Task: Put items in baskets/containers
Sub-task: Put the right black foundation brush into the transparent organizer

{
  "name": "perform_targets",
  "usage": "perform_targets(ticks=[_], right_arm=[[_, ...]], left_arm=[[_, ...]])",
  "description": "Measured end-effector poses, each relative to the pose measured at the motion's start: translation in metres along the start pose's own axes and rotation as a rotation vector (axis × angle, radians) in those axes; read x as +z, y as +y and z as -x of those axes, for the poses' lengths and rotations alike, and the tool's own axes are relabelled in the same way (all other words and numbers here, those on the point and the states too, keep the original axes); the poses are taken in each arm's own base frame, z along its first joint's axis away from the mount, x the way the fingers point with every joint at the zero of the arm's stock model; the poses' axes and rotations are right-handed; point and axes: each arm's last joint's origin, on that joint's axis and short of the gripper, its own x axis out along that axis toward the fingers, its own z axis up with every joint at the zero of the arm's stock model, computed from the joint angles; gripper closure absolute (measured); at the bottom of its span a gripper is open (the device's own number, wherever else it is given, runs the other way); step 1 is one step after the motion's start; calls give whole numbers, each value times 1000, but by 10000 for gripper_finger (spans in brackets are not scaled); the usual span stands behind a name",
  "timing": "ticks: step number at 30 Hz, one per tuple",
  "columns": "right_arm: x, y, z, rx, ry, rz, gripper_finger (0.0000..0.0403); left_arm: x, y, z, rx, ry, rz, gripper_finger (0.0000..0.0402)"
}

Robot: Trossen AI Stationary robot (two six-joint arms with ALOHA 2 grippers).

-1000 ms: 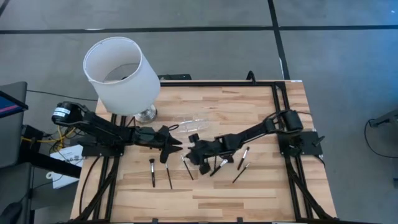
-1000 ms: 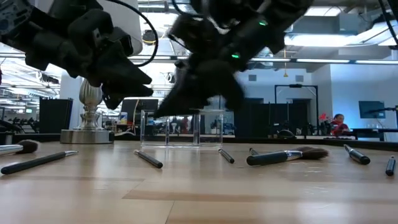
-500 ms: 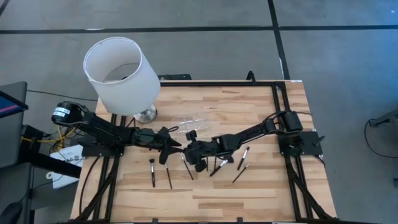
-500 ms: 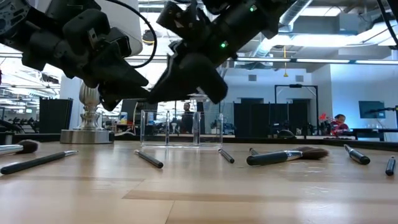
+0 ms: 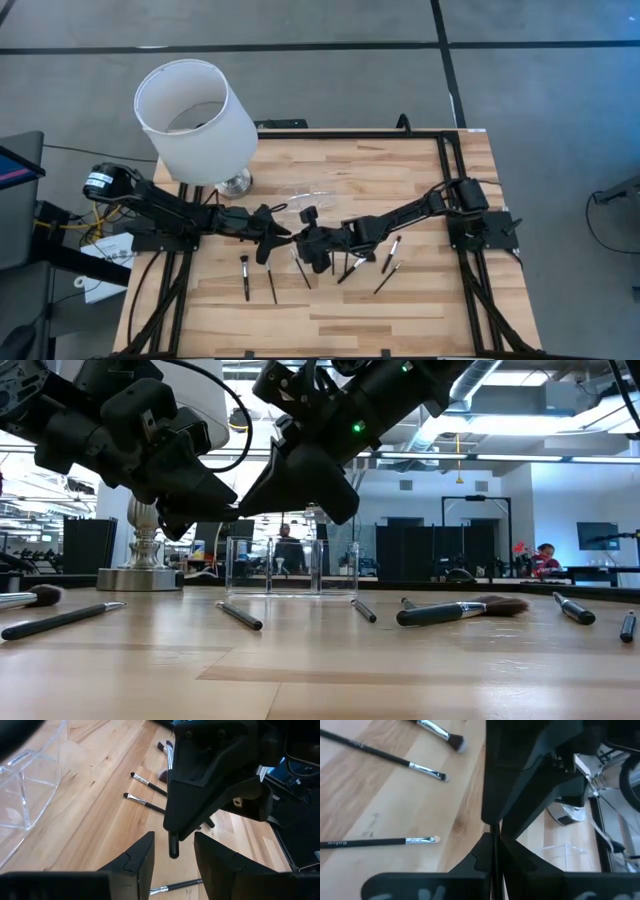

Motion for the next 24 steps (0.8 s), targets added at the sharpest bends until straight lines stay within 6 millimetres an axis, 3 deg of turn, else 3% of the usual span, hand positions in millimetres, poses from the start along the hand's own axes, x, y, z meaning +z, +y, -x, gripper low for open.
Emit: perform_targets(ticks=[24], right_arm=[[1,-3,0,-32,-12,3,386]], left_arm=[[0,0,0,1,-1,-2,270]])
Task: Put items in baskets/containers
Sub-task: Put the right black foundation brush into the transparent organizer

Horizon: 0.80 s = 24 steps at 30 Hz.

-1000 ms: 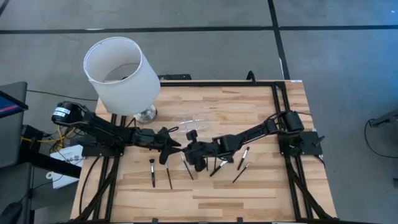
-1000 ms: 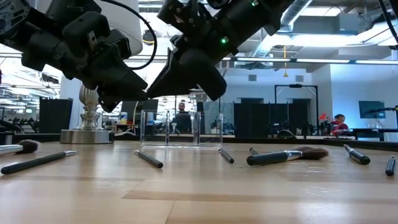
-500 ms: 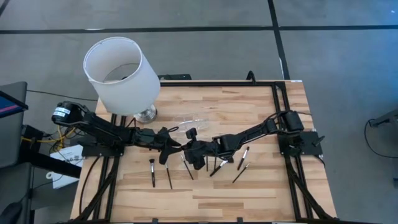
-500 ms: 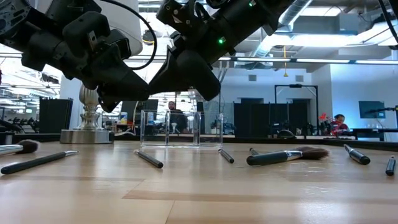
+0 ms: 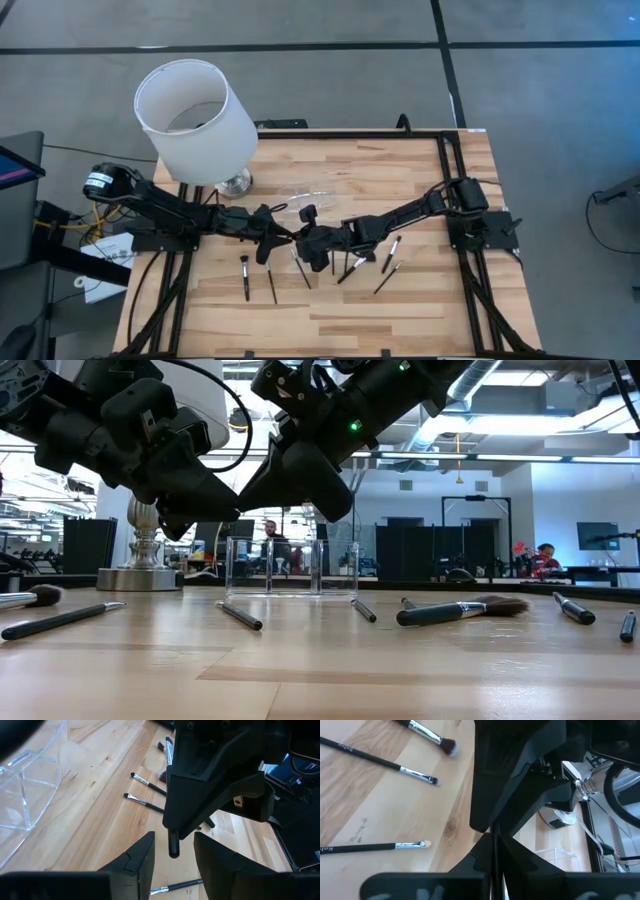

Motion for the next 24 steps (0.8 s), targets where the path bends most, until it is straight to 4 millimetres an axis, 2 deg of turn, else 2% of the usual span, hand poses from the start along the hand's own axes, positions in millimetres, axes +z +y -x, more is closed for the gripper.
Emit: perform_targets(ticks=[13,24], right_arm=[[0,0,0,4,3,9,385],[5,1,2,-23,14,-6,342]], left_arm=[[0,1,0,18,-10,-5,383],[1,0,0,22,-16,-9,386]])
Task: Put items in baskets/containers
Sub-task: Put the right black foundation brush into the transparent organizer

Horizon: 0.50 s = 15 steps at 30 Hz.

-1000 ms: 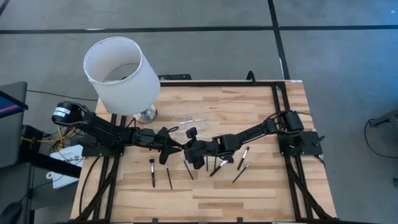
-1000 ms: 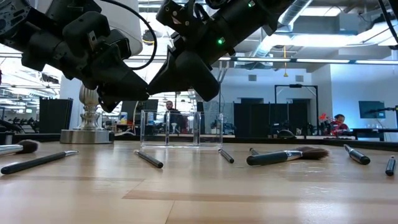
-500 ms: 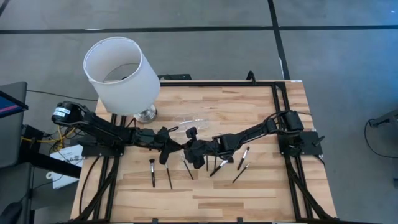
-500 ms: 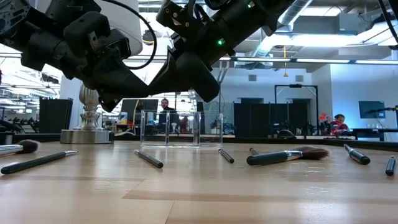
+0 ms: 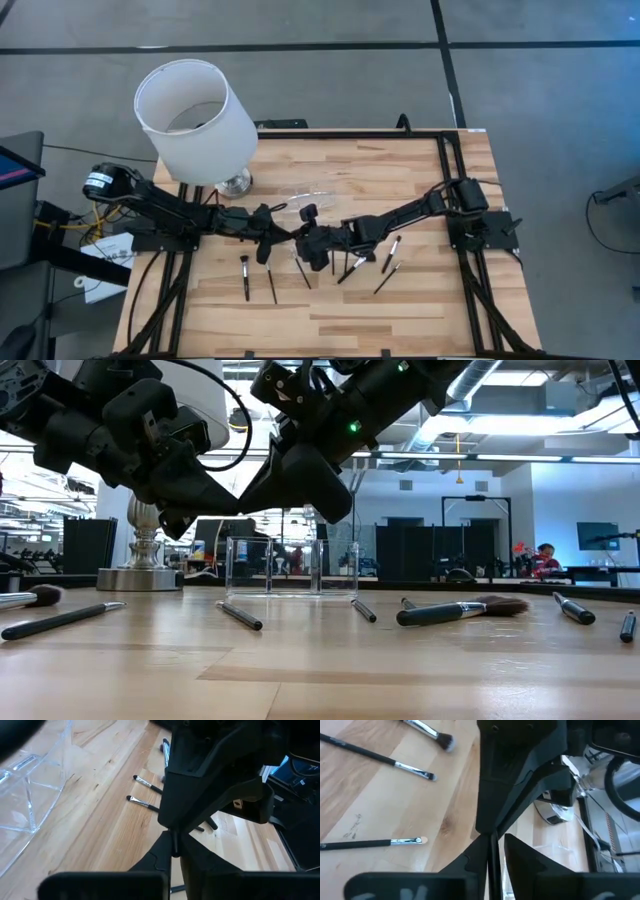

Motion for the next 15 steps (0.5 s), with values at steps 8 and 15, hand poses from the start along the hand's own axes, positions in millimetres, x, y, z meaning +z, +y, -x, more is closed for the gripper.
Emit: perform_targets(ticks=[8,15], right_arm=[[43,-11,55,-271,175,150,311],[60,-34,152,-158,47,-93,305]], left_arm=[[-1,2,0,36,-6,0,385],[-2,3,0,57,-11,-2,381]])
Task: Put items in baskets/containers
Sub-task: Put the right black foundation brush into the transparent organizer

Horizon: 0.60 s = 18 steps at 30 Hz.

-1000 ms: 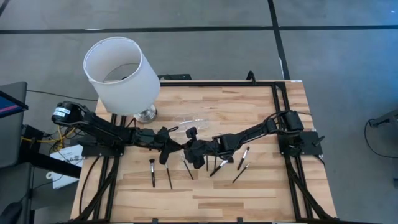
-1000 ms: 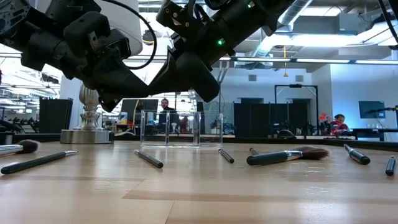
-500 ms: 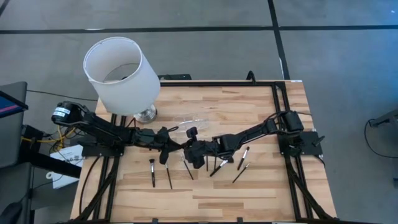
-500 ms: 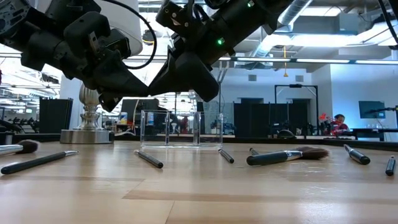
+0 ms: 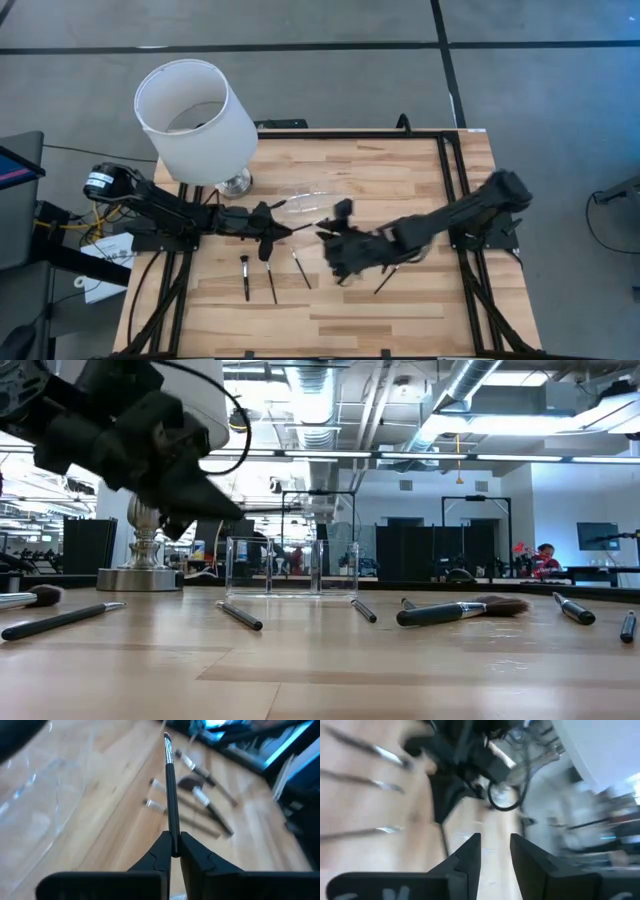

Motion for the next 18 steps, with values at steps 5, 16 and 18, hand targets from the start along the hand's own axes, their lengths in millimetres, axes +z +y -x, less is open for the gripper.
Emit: perform_targets(ticks=[5,16,18], right_arm=[[-30,-20,37,61,-42,-332,305],[-148,38,-4,87,-472,-921,305],[-161,44,-13,72,-502,-988,305]], left_arm=[[4,-2,0,-18,-28,5,384],[11,-17,3,-111,-140,-140,383],[13,-20,4,-131,-176,-180,382]])
